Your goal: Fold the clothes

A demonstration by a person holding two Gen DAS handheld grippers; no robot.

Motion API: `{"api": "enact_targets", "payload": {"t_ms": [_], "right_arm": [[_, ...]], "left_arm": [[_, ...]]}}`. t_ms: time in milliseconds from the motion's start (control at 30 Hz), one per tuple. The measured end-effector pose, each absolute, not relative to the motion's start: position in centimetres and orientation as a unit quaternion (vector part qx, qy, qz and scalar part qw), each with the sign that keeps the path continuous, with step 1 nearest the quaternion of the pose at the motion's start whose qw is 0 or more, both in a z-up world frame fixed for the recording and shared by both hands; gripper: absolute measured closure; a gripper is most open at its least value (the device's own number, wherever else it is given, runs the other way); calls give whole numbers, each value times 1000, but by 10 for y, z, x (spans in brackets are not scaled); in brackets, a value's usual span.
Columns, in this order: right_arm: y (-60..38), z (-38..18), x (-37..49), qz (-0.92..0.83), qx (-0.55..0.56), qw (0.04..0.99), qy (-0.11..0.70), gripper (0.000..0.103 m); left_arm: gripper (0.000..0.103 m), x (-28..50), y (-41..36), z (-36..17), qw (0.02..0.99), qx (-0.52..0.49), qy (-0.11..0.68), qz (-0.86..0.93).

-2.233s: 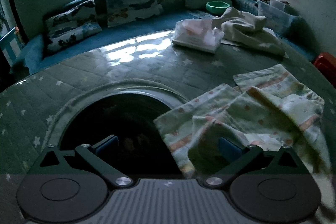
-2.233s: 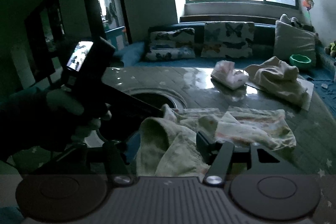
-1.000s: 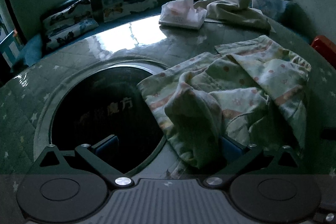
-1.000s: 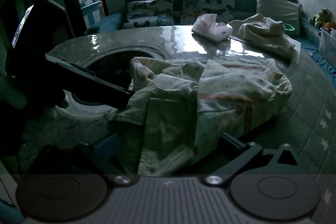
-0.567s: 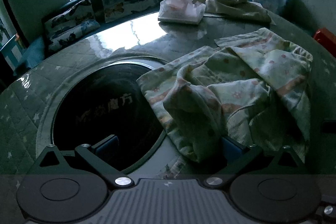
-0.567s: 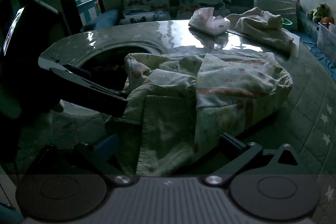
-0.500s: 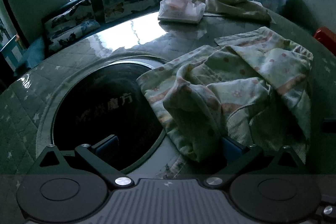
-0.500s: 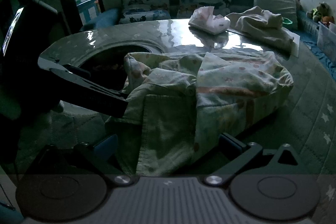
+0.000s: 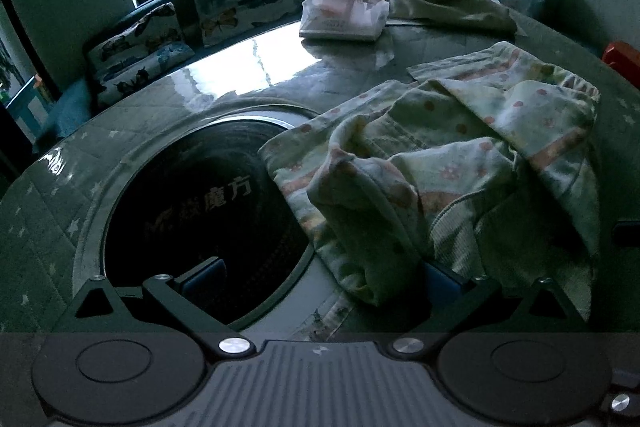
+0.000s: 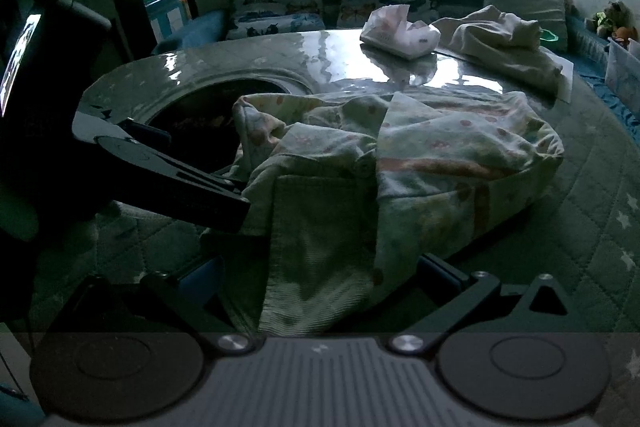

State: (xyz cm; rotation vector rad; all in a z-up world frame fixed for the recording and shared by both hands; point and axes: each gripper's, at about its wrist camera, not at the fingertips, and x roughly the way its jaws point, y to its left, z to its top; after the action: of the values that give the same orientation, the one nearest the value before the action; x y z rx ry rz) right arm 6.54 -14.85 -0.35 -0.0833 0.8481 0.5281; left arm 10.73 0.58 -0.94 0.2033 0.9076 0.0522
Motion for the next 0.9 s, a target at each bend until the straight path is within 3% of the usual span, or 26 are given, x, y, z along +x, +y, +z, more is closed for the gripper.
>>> {"api": "enact_targets", "payload": {"t_ms": [900], "right_arm": [[-147,-7,71,245,-47,875,414,0]], "left_arm": [[0,108,-3,-15,892,117,436,32]]}}
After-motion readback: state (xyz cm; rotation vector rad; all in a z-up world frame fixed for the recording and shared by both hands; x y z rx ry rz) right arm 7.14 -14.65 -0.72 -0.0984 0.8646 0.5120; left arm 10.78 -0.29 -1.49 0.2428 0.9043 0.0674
